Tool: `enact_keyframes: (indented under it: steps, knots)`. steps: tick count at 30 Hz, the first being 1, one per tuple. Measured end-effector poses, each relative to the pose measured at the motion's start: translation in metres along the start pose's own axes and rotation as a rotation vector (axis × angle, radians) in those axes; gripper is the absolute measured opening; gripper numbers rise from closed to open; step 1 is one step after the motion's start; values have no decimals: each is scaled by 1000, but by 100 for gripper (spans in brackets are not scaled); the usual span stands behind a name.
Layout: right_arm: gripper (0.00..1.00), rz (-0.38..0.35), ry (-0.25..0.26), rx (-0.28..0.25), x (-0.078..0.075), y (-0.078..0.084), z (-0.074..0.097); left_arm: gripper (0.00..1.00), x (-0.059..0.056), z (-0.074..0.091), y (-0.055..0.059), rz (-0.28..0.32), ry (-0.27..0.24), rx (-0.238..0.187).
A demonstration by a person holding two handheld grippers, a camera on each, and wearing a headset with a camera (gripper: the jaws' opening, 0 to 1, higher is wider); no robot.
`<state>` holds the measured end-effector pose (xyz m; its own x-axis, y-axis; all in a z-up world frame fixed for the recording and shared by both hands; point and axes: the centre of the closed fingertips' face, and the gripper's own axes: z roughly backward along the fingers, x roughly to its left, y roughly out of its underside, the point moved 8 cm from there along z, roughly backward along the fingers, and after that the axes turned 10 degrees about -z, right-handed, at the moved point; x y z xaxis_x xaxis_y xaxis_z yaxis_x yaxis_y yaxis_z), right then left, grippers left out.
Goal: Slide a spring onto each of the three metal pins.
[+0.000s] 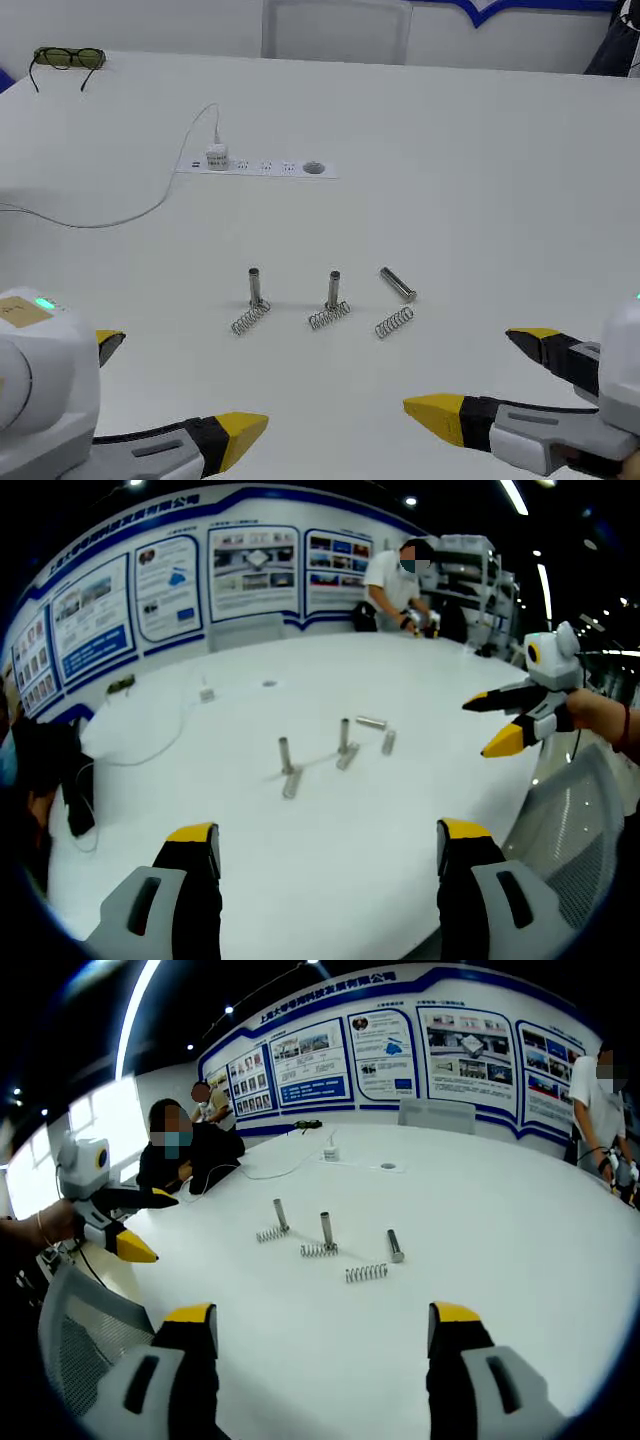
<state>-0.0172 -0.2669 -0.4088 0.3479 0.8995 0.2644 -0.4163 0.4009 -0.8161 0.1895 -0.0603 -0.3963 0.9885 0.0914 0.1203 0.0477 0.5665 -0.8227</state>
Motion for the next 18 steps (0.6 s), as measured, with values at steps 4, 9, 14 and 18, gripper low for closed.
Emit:
enact_keyframes:
  steps: [4,9,14,18]
  knots:
    - [87,9,5,3,-3,-4,-3,91,0,-1,0,5,1,-3]
    - [86,5,10,4,-7,-10,-9,90,1,-3,0,9,3,-4]
    - [84,16,14,14,-11,-16,-15,90,1,-4,0,3,1,-6]
    - [83,14,16,11,-14,-21,-20,89,0,-5,0,-4,4,-8]
